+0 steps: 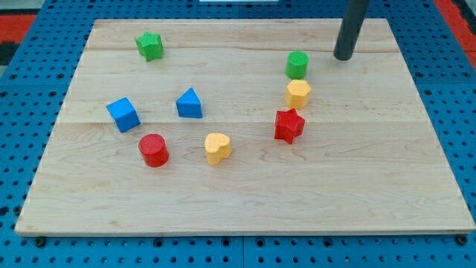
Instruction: Move the yellow hexagon in between the green circle and red star
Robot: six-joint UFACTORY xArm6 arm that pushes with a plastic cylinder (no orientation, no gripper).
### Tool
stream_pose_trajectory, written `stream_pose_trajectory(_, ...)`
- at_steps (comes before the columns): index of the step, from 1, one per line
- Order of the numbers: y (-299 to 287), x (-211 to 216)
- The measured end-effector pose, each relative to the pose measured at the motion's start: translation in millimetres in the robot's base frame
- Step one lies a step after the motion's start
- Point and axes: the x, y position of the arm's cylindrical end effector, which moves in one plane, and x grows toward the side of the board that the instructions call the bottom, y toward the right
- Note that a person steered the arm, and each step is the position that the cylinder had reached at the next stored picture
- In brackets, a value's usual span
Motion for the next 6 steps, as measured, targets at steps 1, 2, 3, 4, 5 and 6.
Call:
stream_pose_trajectory(1,-67,9)
stream_pose_trajectory(2,-142,15)
stream_pose_trajectory(3,-139,2)
stream_pose_trajectory(4,-60,0)
stream_pose_trajectory(5,-20,28)
stream_pose_trajectory(6,-33,74)
